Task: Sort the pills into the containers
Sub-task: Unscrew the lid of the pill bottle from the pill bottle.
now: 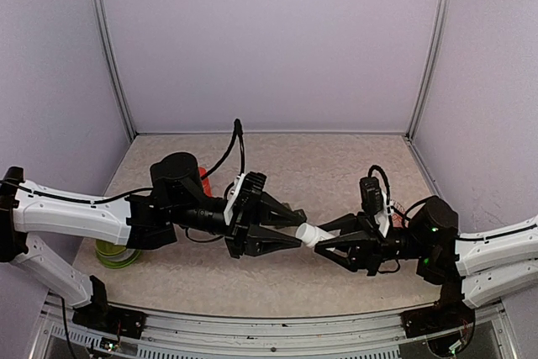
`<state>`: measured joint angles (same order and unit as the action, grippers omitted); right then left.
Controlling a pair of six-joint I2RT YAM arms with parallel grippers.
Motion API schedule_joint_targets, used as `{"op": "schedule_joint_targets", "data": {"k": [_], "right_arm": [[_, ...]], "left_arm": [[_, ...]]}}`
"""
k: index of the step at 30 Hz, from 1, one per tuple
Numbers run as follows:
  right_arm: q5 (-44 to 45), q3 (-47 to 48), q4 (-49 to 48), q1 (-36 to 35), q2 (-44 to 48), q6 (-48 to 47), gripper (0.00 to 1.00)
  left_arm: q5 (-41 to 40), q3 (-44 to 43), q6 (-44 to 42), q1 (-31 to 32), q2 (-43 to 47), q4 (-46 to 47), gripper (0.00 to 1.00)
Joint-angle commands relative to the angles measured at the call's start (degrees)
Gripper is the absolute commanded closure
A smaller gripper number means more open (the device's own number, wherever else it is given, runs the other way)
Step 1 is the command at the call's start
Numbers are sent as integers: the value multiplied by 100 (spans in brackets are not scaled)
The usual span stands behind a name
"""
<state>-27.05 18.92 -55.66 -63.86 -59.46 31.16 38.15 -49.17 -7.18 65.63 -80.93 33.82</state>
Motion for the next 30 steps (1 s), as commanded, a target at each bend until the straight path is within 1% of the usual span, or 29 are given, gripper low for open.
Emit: {"op": "schedule_joint_targets", "data": {"k": [1,5,9,11,13,14,17,20,25,28,30], "right_arm": [[-90,68,-312,79,-10,144,88],[-108,120,-310,88,-68,145,88],[-109,165,-297,96,-127,151,88],[-81,156,-282,101,-123,154,88],[-35,156,-267,114,-96,144,88],[-15,148,-258,118,-78,141,88],[14,152,-218,136,-49,128,88],[24,154,-183,145,-48,127,88],[41,152,-182,161,-51,136,88],[50,155,-179,170,-52,135,88],[50,159,-173,171,-57,136,88]], "left_arm": [[32,48,-52,43,103,40,65],[-85,49,-43,64,103,19,75],[-109,32,-37,88,89,-19,81],[-144,17,-40,113,74,-68,81],[-171,23,-53,133,68,-92,74],[-190,17,-55,137,67,-101,72],[-230,4,-71,145,48,-120,71],[-276,-18,-77,161,26,-130,67],[-286,-69,-80,161,-17,-171,67],[-317,-103,-51,160,-56,-192,73],[-312,-129,-40,168,-84,-204,75]]}}
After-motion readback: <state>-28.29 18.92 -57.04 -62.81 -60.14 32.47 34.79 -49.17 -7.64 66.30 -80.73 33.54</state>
